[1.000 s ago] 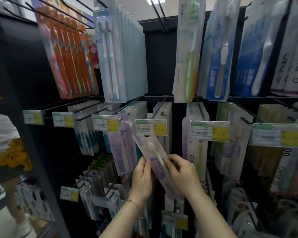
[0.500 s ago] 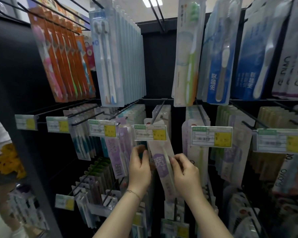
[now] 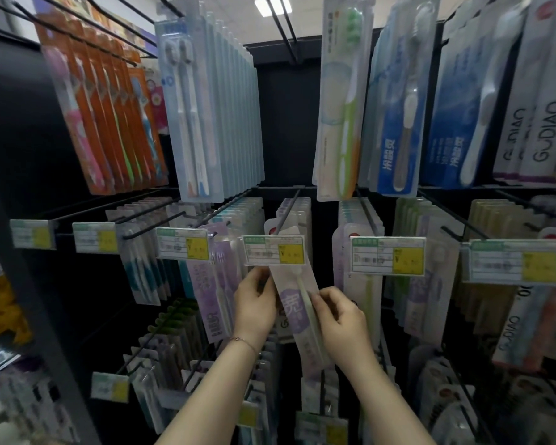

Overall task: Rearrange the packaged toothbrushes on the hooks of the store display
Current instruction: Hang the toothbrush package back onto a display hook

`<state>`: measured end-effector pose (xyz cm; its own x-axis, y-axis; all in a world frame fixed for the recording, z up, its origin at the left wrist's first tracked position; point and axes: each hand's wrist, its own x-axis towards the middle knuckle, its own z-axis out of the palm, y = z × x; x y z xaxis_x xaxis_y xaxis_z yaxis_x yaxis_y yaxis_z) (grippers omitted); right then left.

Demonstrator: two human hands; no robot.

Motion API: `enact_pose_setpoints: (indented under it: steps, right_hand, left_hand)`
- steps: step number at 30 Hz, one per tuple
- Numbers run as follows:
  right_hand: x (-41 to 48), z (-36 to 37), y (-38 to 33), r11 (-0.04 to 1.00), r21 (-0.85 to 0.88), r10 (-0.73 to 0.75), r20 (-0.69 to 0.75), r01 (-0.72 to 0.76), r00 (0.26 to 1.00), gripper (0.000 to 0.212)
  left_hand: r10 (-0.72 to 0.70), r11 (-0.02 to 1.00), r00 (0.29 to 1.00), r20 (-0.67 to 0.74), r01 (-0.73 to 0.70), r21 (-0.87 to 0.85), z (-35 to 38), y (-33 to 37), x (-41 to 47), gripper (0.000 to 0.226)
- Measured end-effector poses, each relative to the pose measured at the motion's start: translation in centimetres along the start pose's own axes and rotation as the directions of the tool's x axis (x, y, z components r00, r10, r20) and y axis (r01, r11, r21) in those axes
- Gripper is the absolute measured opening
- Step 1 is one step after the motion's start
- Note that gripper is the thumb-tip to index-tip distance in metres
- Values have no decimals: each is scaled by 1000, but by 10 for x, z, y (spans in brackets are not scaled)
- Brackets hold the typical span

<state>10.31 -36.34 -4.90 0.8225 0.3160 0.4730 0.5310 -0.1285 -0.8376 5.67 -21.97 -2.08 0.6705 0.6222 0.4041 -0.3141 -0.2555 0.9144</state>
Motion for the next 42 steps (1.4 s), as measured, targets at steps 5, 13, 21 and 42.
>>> enact_pose_setpoints:
  steps: [5,13,21,42]
  right_hand:
    - [-1,2,-3,1000,-16,17,-3,-17,1000,20]
    - [-1,12,-16,997,7,79,-35,-78,996,21]
    - [-3,20,-19,994,-2,111,-47,-111,993,19]
    - [-2,10,-27,982,-45,181,-50,-184,982,24]
  left_hand:
    - [-3,999,1000,-29,4,33,-2,1,3,14]
    - [-56,971,992,-114,81,227,-4,1,18,16]
    - [-71,984,994,-83,83,156,-3,2,14,14]
    - [-33,989,996,-85,44,138,-3,2,3,13]
